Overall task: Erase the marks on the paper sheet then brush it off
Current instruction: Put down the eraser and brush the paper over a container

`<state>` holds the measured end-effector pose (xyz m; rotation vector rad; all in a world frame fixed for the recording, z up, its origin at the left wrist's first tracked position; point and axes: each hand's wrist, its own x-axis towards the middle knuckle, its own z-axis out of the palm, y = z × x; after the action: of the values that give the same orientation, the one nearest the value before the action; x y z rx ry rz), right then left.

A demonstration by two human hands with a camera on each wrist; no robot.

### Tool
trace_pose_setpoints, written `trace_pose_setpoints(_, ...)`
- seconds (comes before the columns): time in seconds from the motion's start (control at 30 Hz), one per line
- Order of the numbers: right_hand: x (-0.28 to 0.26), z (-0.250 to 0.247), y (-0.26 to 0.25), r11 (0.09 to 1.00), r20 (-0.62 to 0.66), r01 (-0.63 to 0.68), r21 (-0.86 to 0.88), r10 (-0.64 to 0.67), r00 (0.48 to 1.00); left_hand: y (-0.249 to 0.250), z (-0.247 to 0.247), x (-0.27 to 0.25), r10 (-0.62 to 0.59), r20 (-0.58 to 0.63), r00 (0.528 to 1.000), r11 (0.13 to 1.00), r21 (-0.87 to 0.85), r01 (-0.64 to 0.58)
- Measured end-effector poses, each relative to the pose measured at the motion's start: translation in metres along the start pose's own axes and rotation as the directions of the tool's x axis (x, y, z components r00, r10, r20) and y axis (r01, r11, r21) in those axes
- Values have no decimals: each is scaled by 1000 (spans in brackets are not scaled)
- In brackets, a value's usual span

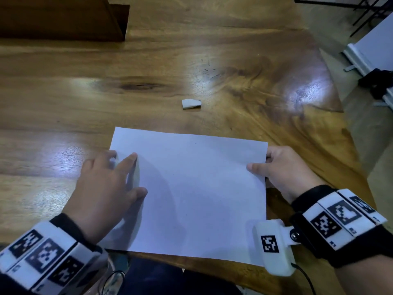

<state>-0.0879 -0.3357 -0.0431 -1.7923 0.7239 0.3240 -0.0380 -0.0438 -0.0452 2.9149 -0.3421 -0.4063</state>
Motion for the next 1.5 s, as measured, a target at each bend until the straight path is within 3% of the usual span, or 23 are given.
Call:
trace_pose_setpoints(0.27,1,-12,8,982,58,-59,181,49,997,-26,-8,-7,-55,-32,998,917,-397,38)
trace_pose_setpoints(0.4,6,-14,2,982,72,-59,178,47,996,-52,-3,-7,-100,86,991,755,-643,132)
trace_pose_setpoints(0.5,8,-11,-6,988,96,-46,149,32,995,-69,9,-10,-84,106,991,573,-808,135)
trace_pose_setpoints(0.73,11,25,-33,997,173,61,37,-66,983,-106,17,-47,-113,149,982,274,-946,175)
trace_pose_setpoints(0.9,7,85,-56,991,262,120,-53,-102,960,-159,25,-87,-213,92,973,220,-965,139)
trace_pose_setpoints(1.07,-17,174,-79,967,406,233,-98,-175,897,-218,35,-156,-411,27,911,259,-955,146)
trace_pose_setpoints(1.27,-62,291,-83,889,587,407,-212,-217,780,-276,59,-259,-612,93,785,96,-977,191)
trace_pose_setpoints(1.4,-81,359,-76,750,657,563,-347,-235,717,-301,78,-312,-694,159,702,-47,-983,176)
trace_pose_setpoints(1.5,-91,404,-75,645,680,673,-362,-310,664,-312,96,-332,-745,141,652,-67,-988,137)
